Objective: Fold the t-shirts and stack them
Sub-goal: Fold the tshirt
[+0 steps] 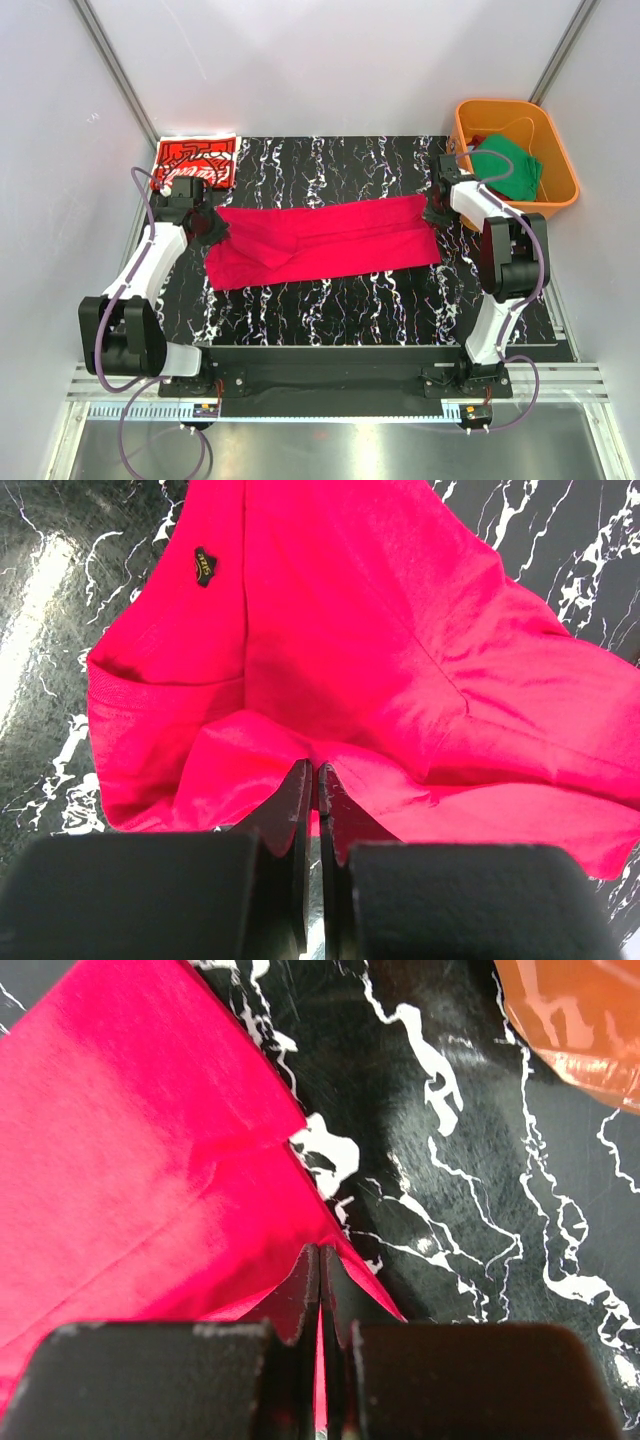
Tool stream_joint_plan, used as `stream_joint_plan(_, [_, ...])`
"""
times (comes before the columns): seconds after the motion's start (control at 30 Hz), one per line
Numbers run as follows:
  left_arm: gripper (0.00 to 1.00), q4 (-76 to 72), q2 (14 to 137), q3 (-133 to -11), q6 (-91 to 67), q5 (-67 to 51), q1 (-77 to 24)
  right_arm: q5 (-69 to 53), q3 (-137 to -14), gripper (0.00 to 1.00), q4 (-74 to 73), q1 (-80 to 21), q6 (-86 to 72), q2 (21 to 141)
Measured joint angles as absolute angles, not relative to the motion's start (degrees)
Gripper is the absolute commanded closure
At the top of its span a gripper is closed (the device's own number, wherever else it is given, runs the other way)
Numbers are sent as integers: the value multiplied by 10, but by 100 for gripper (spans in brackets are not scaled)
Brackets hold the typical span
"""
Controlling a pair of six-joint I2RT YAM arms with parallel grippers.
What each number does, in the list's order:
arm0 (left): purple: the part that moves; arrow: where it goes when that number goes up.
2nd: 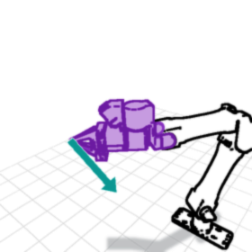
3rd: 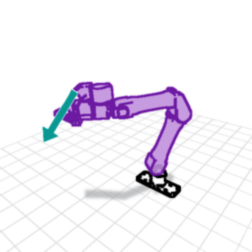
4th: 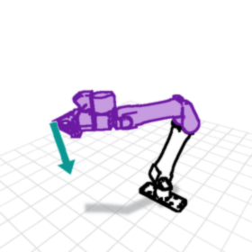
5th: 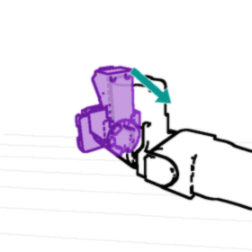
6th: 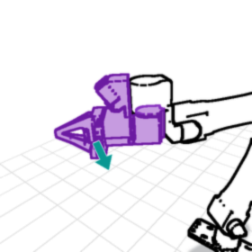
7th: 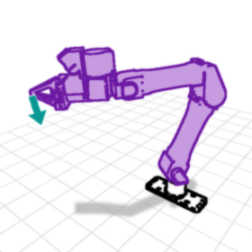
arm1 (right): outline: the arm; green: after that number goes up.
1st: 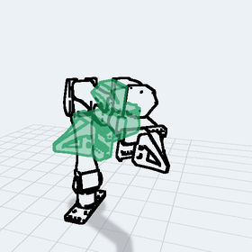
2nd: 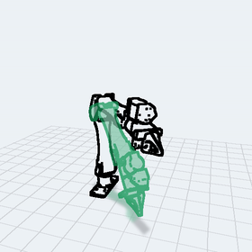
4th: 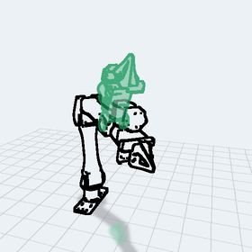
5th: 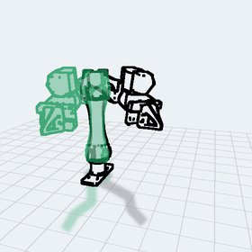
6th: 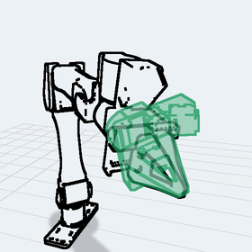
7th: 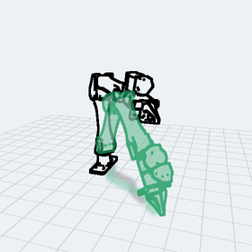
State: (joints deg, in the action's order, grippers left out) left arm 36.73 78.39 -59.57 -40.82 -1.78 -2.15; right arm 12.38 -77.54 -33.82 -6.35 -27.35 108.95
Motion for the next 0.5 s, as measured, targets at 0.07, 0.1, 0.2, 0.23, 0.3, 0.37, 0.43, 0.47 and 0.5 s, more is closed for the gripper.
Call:
stream_joint_plan(0.07, [100, 366, 784, -596, -410, -17, -21, 124, -781, 100, -338, -63, -274, 1093])
stream_joint_plan(0.1, [100, 364, 784, -596, -412, -17, -21, 124, -785, 100, -338, -63, -273, 1097])
stream_joint_plan(0.2, [100, 361, 784, -596, -416, -17, -20, 124, -789, 100, -336, -63, -272, 1106])
stream_joint_plan(0.23, [100, 360, 784, -596, -418, -17, -20, 124, -790, 100, -337, -63, -272, 1109])
stream_joint_plan(0.3, [100, 359, 786, -596, -419, -17, -19, 125, -795, 100, -337, -63, -272, 1116])
stream_joint_plan(0.37, [100, 358, 793, -600, -419, -17, -19, 125, -800, 100, -337, -63, -272, 1126])
stream_joint_plan(0.43, [100, 357, 802, -604, -419, -18, -18, 125, -804, 100, -337, -63, -272, 1133])
stream_joint_plan(0.47, [100, 353, 807, -604, -419, -18, -18, 124, -805, 100, -336, -63, -272, 1136])
stream_joint_plan(0.5, [100, 351, 812, -604, -419, -19, -18, 125, -806, 100, -337, -63, -272, 1139])
